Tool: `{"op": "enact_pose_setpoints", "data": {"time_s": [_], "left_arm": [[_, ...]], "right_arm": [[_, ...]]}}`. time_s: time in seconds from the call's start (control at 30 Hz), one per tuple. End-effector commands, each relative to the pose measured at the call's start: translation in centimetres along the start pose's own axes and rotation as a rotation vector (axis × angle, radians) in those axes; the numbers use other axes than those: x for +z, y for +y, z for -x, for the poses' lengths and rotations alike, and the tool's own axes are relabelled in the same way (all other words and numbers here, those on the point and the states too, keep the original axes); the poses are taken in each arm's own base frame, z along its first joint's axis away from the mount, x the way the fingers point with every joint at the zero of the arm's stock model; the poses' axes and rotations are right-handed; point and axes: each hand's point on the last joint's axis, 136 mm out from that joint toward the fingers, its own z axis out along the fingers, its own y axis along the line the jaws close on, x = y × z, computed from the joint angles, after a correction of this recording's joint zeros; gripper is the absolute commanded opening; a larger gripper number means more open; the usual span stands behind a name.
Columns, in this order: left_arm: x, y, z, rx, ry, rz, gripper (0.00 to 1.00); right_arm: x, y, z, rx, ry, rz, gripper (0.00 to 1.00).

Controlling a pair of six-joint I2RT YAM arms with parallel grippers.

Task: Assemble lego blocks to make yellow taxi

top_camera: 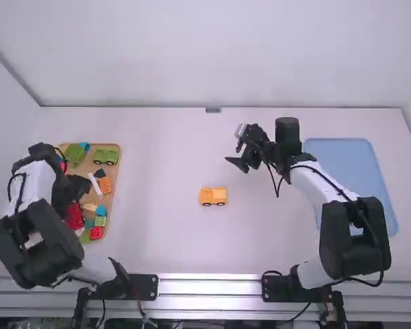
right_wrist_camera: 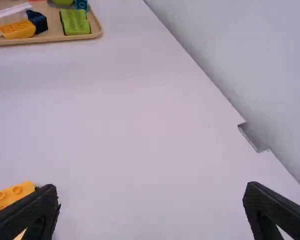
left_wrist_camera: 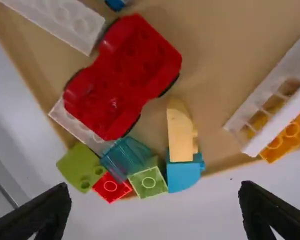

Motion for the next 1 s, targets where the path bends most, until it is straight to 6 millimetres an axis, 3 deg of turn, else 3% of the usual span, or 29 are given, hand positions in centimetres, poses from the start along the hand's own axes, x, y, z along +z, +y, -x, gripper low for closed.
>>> {"op": "enact_pose_setpoints", "data": {"time_s": [0.0,0.1,0.53,0.73,0.97], "left_arm": [[1.6,-0.1,-0.8,0.008,0.061,0.026,0.82],[2.7,-0.3,-0.7,0.007,0.079,0.038,0.75],[6.1,-2.7,-1.1,0.001,0.04,-0.064,0.74],[6.3,-3.6,-1.3,0.017,0.014,-0.072,0.7],[6.3,-2.5,-1.1,-0.015,-0.016,0.008,0.67]], "right_arm": [[0.1,0.4,0.1,0.003,-0.005,0.01,0.98],[0.1,0.4,0.1,0.0,-0.007,0.008,0.98],[0.1,0.4,0.3,-0.004,-0.014,0.011,0.98],[0.1,0.4,0.3,-0.003,-0.014,0.011,0.98],[0.1,0.4,0.2,-0.001,-0.012,0.012,0.98]]}}
